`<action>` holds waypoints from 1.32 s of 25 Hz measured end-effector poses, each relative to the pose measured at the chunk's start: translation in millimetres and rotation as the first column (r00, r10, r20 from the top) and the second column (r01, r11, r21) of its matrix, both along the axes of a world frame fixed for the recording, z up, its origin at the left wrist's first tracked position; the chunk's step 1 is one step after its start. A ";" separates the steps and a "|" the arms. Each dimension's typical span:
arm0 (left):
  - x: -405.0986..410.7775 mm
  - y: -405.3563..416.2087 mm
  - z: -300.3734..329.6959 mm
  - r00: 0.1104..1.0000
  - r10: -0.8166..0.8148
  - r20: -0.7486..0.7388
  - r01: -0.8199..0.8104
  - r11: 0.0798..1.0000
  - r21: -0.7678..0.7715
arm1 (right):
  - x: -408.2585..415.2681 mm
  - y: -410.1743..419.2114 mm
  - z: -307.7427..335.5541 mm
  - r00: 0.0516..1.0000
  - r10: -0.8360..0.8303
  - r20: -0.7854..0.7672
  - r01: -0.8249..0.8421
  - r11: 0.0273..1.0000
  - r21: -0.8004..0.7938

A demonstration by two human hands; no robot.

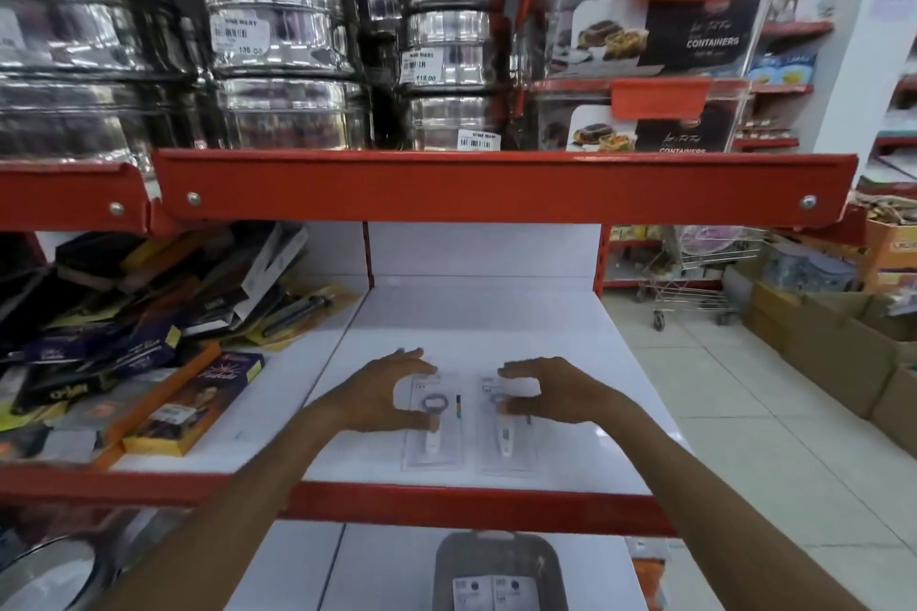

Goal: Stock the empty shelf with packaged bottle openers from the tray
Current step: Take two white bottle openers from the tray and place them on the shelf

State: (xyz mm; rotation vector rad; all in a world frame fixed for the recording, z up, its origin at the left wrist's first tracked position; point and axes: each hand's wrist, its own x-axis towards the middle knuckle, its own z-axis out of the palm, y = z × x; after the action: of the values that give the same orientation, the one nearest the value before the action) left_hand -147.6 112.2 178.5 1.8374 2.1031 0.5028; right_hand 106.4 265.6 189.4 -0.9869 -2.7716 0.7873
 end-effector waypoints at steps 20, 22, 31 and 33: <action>24.2 -21.4 -5.3 0.999 -0.053 0.001 0.053 0.988 -0.143 | 17.1 -26.7 -12.7 0.992 0.115 0.055 -0.116 0.993 0.025; 24.8 -22.4 -5.1 0.999 -0.054 0.005 0.054 0.988 -0.145 | 16.8 -27.8 -12.7 0.991 0.119 0.053 -0.121 0.992 0.034; 22.9 -23.5 -9.4 0.998 -0.058 -0.008 0.057 0.989 -0.136 | 16.1 -30.7 -10.4 0.989 0.134 0.065 -0.139 0.988 0.064; 23.3 -23.7 -7.6 0.998 -0.068 -0.018 0.065 0.986 -0.153 | 16.7 -35.2 -6.1 0.987 0.137 0.081 -0.142 0.988 0.052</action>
State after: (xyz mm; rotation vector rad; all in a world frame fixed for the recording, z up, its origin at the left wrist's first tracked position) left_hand -124.3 88.5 171.0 1.8272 2.0267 0.2962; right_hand 123.1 230.4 183.3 -0.8379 -2.9386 0.6948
